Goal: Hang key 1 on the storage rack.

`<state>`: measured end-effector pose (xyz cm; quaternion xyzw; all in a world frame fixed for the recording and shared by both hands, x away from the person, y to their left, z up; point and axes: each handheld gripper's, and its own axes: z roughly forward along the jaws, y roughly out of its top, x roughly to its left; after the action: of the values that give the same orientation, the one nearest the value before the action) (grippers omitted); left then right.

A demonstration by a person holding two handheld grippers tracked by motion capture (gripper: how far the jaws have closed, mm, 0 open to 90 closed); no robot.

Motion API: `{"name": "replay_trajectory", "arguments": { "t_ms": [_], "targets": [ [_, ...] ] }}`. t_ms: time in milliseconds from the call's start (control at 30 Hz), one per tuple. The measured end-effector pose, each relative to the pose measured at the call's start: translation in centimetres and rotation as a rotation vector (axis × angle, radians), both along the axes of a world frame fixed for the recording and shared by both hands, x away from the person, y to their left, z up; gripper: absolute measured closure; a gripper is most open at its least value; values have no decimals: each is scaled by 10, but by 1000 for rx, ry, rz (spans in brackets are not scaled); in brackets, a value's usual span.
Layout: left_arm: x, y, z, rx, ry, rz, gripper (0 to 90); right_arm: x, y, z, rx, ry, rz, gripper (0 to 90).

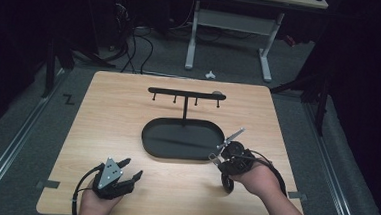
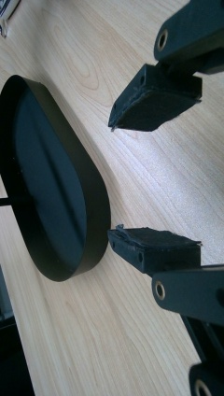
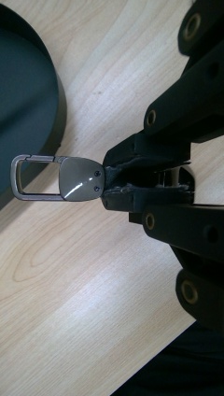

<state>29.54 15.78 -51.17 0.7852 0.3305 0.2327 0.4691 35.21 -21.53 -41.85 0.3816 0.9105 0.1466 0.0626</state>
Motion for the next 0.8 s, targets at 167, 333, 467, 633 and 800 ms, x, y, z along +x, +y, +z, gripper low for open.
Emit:
{"name": "replay_trajectory", "arguments": {
  "t_ms": [167, 333, 467, 633, 800],
  "targets": [
    [0, 0, 0, -6, -6, -3, 397, 1, -1, 8, 14, -22, -2, 804],
    [0, 0, -1, -2, -4, -5, 395, 3, -2, 13, 28, -40, -9, 804],
    [0, 0, -1, -3, -8, -4, 394, 4, -2, 16, 33, -51, -12, 804],
    [-1, 0, -1, -3, -9, -5, 393, 6, 0, 20, 37, -67, -21, 804],
    [-1, 1, -1, -3, -11, -2, 393, 10, 0, 25, 49, -91, -28, 804]
  ]
}}
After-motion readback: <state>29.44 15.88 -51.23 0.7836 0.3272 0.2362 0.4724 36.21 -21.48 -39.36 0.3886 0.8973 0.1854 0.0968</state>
